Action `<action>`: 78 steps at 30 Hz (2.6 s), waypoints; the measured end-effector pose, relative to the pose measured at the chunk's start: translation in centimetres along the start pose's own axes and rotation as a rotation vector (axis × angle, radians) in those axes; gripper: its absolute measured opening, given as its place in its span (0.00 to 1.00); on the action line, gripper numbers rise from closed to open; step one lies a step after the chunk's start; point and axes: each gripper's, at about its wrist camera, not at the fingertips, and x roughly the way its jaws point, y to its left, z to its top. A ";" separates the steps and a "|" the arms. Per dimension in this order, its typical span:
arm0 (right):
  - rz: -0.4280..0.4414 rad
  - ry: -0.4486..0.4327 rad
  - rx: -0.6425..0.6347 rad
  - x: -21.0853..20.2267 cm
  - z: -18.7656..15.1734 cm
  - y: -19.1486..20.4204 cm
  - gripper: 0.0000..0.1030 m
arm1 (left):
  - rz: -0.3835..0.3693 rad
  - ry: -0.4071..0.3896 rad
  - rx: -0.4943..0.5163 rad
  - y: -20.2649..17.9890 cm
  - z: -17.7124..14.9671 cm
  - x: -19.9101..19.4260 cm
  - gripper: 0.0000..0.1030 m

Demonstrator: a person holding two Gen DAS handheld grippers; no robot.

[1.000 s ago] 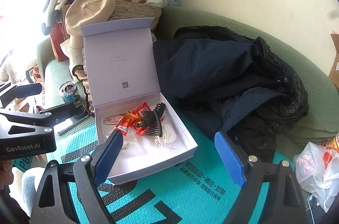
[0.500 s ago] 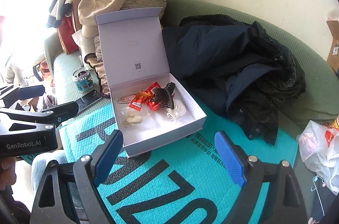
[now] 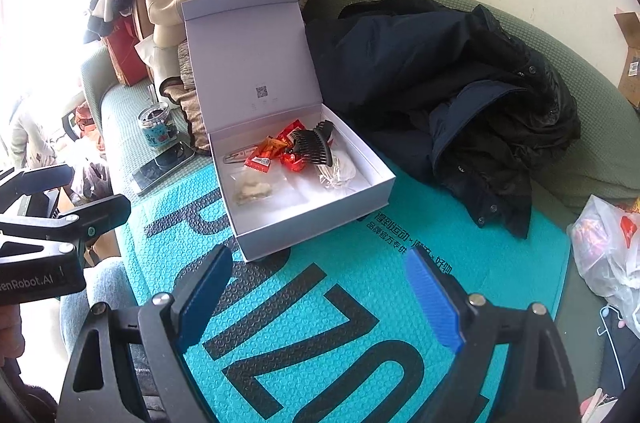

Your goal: Organize objects

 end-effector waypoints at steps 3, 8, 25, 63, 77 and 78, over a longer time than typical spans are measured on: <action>0.000 -0.005 -0.002 -0.2 -0.1 0.0 0.86 | 0.015 -0.002 0.003 -0.1 -0.1 -0.1 0.89; 0.011 -0.014 0.007 -0.4 -0.1 -0.3 0.86 | 0.003 0.012 0.003 -0.3 -0.1 0.1 0.89; 0.026 -0.016 0.000 -0.7 -0.3 -0.3 0.86 | 0.005 0.048 -0.002 -0.3 -0.6 -0.3 0.89; 0.018 0.007 -0.027 -0.6 -0.7 0.0 0.86 | 0.011 0.039 -0.009 -0.3 -1.2 -0.8 0.89; 0.010 0.024 -0.028 0.0 -0.7 -0.1 0.86 | 0.008 0.041 0.001 -0.6 -1.2 -0.7 0.89; 0.010 0.026 -0.027 0.1 -0.7 -0.1 0.86 | 0.008 0.041 0.000 -0.5 -1.1 -0.6 0.89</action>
